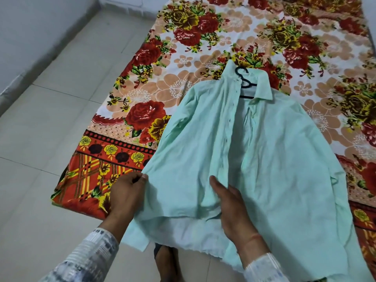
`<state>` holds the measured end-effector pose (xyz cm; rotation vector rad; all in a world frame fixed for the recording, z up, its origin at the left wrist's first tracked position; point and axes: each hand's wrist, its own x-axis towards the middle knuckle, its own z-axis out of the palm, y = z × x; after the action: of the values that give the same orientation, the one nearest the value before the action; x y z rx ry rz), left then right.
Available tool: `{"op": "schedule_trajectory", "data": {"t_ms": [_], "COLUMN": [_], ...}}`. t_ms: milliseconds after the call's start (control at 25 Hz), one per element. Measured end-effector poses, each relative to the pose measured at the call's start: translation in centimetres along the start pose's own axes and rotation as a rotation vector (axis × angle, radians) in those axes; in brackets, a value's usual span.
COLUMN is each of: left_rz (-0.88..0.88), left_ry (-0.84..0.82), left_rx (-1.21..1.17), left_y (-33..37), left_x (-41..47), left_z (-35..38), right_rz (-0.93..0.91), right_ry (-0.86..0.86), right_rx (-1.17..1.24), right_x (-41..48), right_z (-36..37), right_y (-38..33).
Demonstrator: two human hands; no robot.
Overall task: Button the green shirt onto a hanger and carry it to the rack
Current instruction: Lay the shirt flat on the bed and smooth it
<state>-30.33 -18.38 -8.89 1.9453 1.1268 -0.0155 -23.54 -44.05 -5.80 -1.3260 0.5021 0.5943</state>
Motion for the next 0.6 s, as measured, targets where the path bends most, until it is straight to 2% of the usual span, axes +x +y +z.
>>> {"op": "schedule_trajectory", "data": {"t_ms": [120, 160, 240, 320, 360, 400, 520, 600], "left_rz": [0.169, 0.257, 0.339, 0.296, 0.256, 0.212, 0.157, 0.161], "left_ry": [0.111, 0.103, -0.029, -0.134, -0.136, -0.119, -0.086, -0.100], "left_rx": [0.195, 0.239, 0.405, 0.512, 0.496, 0.468, 0.548, 0.656], "left_y": [0.5, 0.9, 1.4, 1.2, 0.9, 0.6, -0.3, -0.1], "left_x": [-1.2, -2.0, -3.3, -3.3, -3.1, -2.8, -2.0, -2.2], "left_z": [0.6, 0.9, 1.6, 1.6, 1.3, 0.7, -1.2, -1.8], "right_rz": [-0.013, 0.021, 0.072, 0.078, 0.066, 0.030, 0.006, 0.034], "right_ry": [0.194, 0.174, 0.073, 0.043, 0.053, 0.080, 0.100, 0.051], "right_rx": [-0.175, -0.252, -0.354, -0.319, -0.343, -0.433, -0.982, -1.071], "right_x": [-1.0, -1.1, -1.7, -2.4, -2.9, -3.2, -2.6, -2.6], "right_z": [-4.0, -4.8, -5.8, -6.8, -7.8, -8.9, -12.0, -13.4], "right_y": [1.3, 1.6, 1.3, 1.1, 1.3, 1.7, 4.0, 3.9]}}
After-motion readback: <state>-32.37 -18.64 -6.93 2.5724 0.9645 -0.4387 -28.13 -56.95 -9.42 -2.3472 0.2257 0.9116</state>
